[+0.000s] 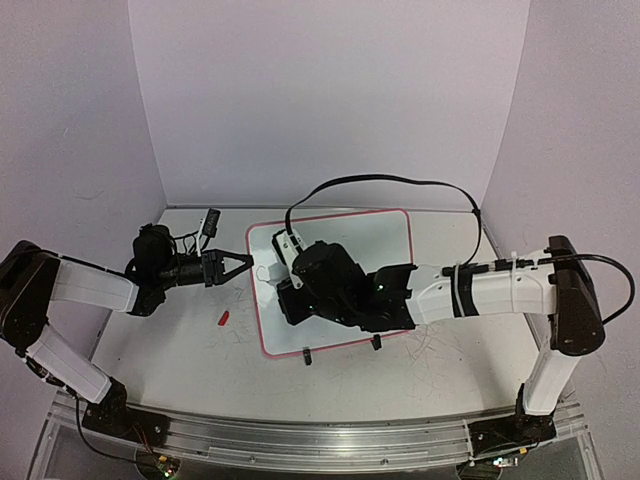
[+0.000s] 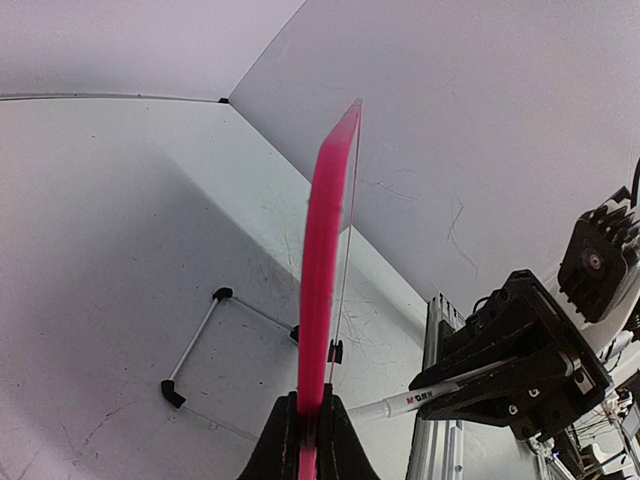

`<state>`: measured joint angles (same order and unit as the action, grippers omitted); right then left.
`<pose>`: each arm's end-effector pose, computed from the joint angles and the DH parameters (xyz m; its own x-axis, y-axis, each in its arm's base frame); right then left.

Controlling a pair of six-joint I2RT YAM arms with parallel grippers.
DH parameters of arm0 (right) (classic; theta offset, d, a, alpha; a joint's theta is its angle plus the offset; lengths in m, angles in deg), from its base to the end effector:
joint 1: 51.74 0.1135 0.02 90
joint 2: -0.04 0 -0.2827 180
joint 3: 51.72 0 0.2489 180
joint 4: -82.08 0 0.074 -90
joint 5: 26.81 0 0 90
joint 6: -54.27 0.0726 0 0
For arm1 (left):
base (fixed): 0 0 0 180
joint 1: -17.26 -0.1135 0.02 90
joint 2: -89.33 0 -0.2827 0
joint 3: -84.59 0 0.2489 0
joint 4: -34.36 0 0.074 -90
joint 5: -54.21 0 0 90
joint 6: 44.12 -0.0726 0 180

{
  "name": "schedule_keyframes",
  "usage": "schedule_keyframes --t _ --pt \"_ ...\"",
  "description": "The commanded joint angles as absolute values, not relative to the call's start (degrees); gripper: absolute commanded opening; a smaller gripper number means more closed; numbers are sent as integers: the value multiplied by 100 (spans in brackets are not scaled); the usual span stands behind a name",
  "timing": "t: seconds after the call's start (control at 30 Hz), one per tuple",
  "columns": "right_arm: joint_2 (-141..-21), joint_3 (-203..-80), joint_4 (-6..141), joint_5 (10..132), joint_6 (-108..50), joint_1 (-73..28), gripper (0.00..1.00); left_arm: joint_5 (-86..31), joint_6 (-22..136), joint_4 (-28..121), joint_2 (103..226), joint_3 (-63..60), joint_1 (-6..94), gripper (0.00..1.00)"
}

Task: Write a sentence on the whiteboard

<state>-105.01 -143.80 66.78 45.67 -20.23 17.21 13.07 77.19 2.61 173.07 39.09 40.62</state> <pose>0.1864 0.4234 0.2628 -0.3763 -0.2683 -0.8868 -0.7204 0.6866 0.0980 0.2589 -0.1714 0.2267 -0.5812 -0.1214 -0.8047 0.7559 0.2858 -0.5891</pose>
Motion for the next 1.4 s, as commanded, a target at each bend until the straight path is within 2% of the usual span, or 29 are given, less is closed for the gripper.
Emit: schedule_keyframes --t 0.0,1.37 --pt "-10343 -14291 6508 4329 -1908 1713 0 1495 7716 71 17205 3725 4153 0" --pt "-11015 -15030 6497 4523 -1999 1830 0 1522 7743 71 17154 3724 4153 0"
